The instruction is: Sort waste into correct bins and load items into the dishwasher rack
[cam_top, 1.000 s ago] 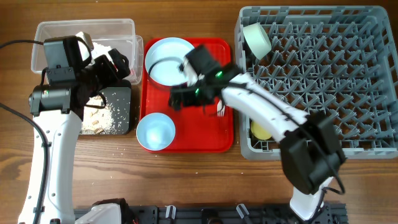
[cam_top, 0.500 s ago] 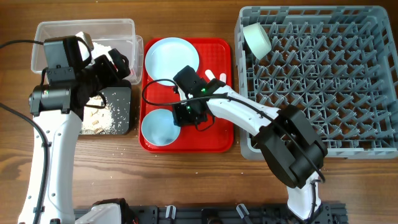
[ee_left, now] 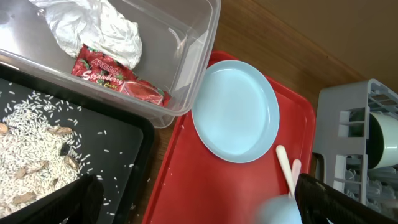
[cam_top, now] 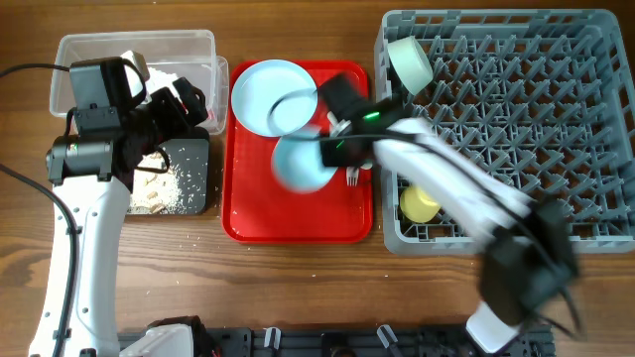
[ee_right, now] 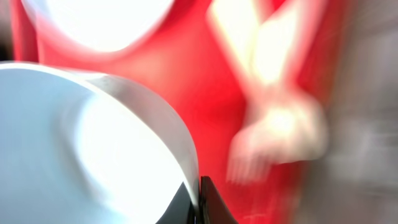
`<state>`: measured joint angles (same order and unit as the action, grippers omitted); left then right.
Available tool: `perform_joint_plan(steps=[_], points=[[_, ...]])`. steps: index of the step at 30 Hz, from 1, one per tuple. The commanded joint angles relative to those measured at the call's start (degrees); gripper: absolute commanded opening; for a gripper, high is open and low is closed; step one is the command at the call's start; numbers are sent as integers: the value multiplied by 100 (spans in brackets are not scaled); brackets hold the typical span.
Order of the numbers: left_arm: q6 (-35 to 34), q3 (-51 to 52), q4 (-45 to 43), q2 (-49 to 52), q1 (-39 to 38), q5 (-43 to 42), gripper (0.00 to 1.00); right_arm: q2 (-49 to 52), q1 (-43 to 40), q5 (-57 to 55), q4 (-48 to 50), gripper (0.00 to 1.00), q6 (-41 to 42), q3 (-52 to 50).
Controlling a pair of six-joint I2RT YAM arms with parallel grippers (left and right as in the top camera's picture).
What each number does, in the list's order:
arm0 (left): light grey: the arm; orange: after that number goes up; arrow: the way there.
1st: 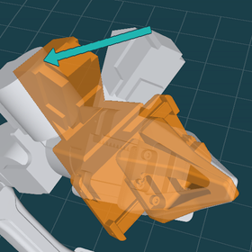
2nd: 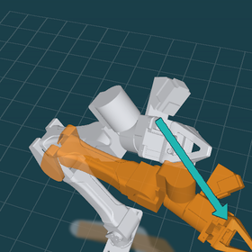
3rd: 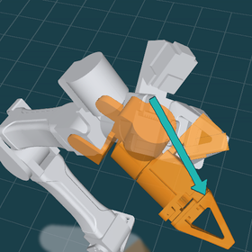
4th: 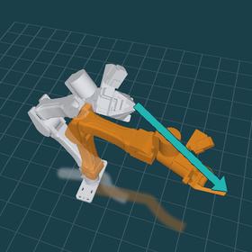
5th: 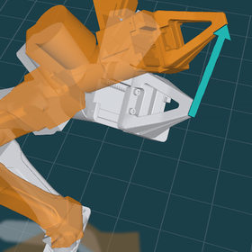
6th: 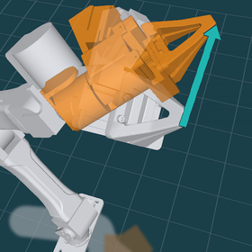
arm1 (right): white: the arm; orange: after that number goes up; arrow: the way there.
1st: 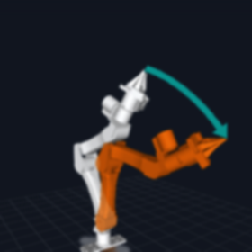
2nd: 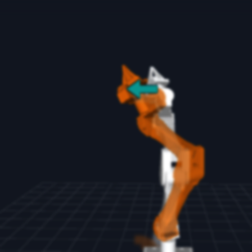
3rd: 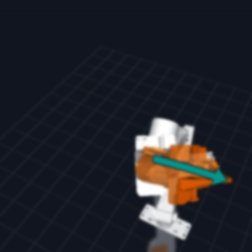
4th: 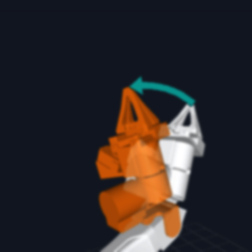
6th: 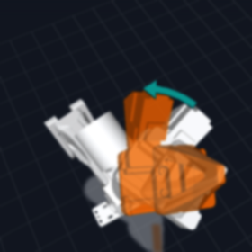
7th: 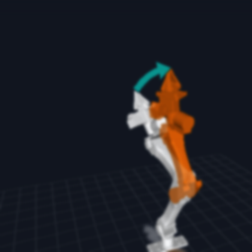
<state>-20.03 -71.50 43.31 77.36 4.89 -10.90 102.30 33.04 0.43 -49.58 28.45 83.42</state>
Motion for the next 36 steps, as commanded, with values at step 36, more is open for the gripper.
perform_joint_plan(steps=[36], points=[[24,-94,-15,26,22,31,100,776,85,-6288,-546,5,-2695,-234]])
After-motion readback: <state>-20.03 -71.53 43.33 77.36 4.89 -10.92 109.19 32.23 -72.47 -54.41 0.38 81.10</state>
